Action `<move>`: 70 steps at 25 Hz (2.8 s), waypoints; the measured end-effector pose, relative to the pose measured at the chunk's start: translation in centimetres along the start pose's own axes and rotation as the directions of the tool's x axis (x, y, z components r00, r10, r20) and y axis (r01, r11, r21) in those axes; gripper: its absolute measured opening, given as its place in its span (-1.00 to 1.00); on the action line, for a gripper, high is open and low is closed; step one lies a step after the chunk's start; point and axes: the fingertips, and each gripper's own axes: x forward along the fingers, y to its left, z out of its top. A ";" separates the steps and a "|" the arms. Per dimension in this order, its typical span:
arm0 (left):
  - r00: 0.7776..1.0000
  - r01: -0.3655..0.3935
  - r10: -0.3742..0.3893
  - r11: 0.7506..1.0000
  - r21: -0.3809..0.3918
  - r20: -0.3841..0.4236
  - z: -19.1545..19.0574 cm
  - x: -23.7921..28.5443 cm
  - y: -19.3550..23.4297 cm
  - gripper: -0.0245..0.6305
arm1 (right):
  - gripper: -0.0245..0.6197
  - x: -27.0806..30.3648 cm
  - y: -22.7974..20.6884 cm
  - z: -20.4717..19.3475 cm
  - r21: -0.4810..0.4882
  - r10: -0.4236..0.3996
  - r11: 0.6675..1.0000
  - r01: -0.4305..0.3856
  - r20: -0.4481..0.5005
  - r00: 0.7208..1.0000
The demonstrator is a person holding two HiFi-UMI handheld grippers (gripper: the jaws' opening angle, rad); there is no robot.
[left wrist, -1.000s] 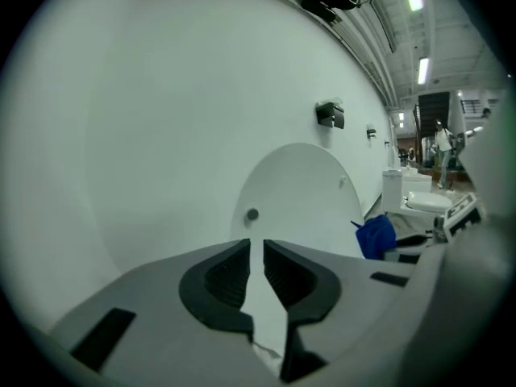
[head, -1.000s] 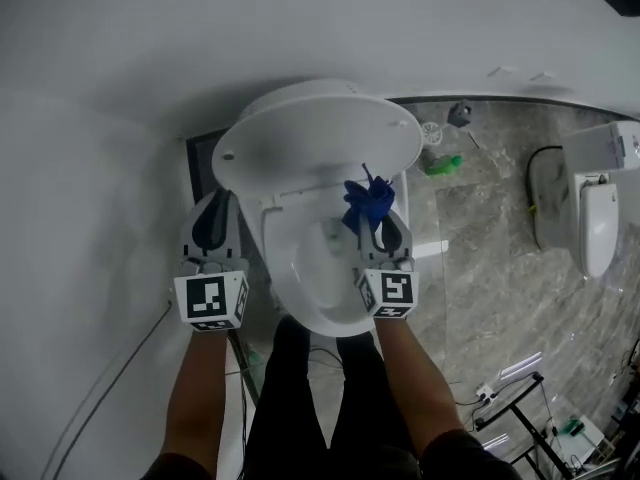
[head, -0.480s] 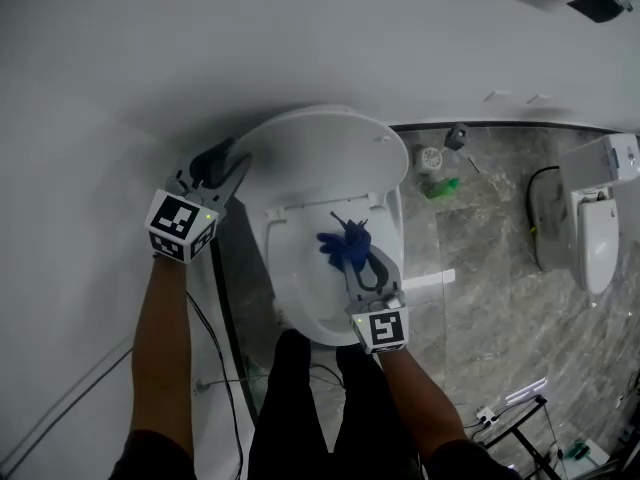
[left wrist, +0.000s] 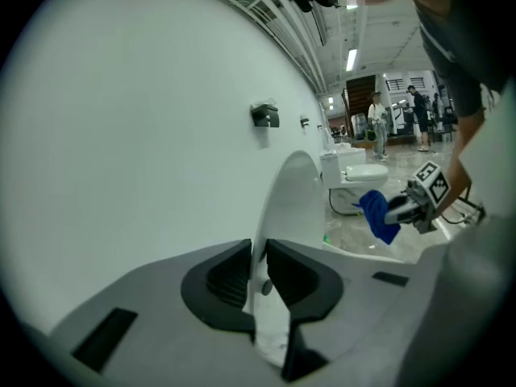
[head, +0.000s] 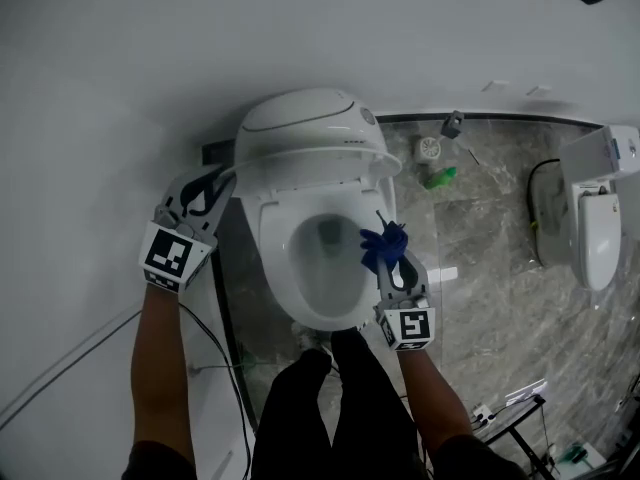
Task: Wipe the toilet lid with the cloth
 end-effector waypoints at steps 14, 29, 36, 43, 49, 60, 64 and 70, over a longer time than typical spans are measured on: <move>0.989 0.134 -0.124 0.983 0.123 -0.080 -7.3 -9.2 -16.2 -0.71 | -0.63 -11.4 -3.4 -2.0 0.021 -0.277 0.961 0.277 -0.001 0.961; 0.847 0.463 -0.244 0.774 0.431 -0.473 -23.0 -9.7 -32.0 -0.44 | -0.63 -16.0 0.6 -5.3 0.066 -0.329 0.939 0.337 -0.104 0.939; 0.726 0.589 -0.307 0.739 0.327 -0.615 -29.0 -7.4 -36.1 -0.39 | -0.63 -14.5 1.7 -5.4 0.050 -0.280 0.957 0.287 -0.112 0.953; 0.686 0.581 -0.321 0.782 0.225 -0.653 -30.9 -6.0 -37.1 -0.39 | -0.63 -11.3 4.1 -6.3 0.061 -0.190 0.978 0.201 -0.154 0.970; 0.729 0.500 -0.381 0.864 0.062 -0.569 -29.8 -6.9 -36.5 -0.40 | -0.63 -7.0 6.3 -6.2 0.065 -0.089 0.993 0.101 -0.173 0.981; 0.961 -0.123 -0.059 0.782 -0.611 -0.269 -22.1 -7.8 -22.0 -0.84 | -0.63 4.8 12.2 -4.5 0.001 0.174 0.984 -0.179 -0.235 0.956; 0.969 -0.217 0.063 0.688 -0.693 -0.240 -20.8 -5.7 -17.2 -0.89 | -0.63 8.7 14.5 -4.5 0.007 0.221 0.974 -0.229 -0.283 0.933; 0.949 -0.310 0.155 0.614 -0.726 -0.274 -21.2 -2.8 -11.6 -0.89 | -0.63 15.0 18.2 -7.1 0.000 0.220 0.969 -0.245 -0.442 0.869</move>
